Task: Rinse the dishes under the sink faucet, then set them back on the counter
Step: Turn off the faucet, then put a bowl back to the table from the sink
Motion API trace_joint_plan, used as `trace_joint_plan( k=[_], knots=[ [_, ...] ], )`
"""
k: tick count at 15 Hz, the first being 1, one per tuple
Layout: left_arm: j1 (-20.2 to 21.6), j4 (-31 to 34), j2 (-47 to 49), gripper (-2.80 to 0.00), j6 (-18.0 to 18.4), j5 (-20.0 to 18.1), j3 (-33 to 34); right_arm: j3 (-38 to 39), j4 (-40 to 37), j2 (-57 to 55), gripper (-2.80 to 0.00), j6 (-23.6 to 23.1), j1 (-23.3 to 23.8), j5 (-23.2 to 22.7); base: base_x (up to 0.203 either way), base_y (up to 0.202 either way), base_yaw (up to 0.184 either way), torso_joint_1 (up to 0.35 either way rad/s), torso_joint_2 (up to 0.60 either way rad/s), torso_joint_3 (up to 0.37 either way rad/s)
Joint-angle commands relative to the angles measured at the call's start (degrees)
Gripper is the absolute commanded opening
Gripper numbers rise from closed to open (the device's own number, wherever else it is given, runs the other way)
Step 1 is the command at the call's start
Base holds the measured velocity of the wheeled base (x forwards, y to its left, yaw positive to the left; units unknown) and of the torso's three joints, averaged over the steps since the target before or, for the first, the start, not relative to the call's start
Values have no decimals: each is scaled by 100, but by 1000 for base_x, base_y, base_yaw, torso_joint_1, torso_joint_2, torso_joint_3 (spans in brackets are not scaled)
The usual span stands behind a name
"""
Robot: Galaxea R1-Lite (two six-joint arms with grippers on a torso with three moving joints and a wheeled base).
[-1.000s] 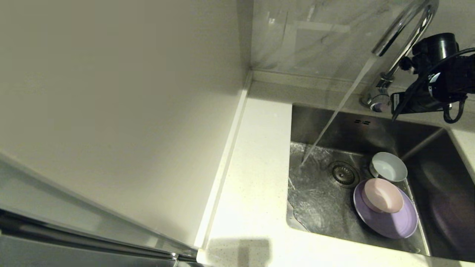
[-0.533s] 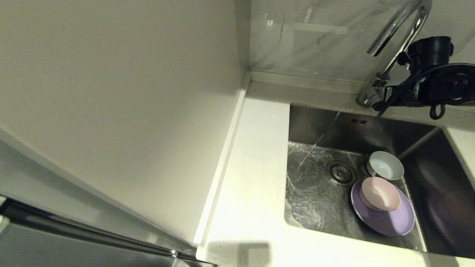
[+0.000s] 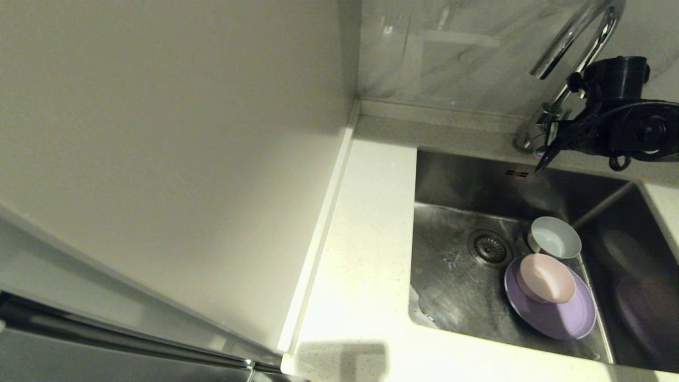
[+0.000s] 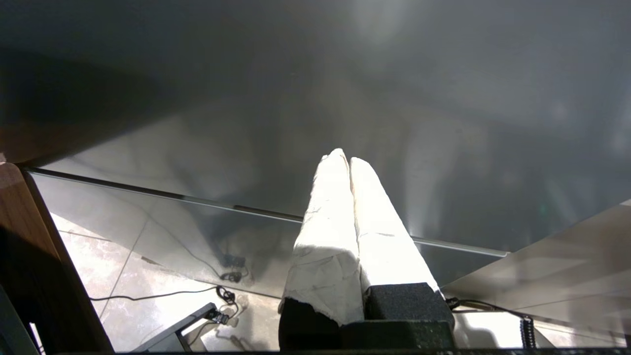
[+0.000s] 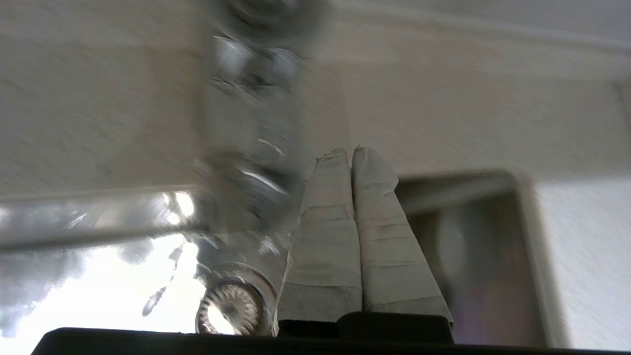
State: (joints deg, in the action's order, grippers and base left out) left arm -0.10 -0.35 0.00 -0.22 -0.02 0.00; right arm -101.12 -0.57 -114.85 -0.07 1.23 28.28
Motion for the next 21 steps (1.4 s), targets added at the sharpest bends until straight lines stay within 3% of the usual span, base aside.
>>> trace_joint_plan(
  k=[1,5,9,18,21],
  knots=[
    [1,-9,0,-280,-4,2,18,294,-80,497,-280,-10,-8,31,0,0,0,0,0,0],
    [1,-9,0,-280,-4,2,18,762,-108,1171,-280,-16,13,26,0,0,0,0,0,0],
    [1,-1,0,-280,-4,2,17,1742,-105,2153,-280,31,95,-5,0,0,0,0,0,0],
    [1,-9,0,-280,-4,2,18,5460,-96,5138,-280,77,114,-189,0,0,0,0,0,0],
    [1,-4,0,-280,-4,2,18,6815,-102,6123,-280,304,77,-193,0,0,0,0,0,0]
  ],
)
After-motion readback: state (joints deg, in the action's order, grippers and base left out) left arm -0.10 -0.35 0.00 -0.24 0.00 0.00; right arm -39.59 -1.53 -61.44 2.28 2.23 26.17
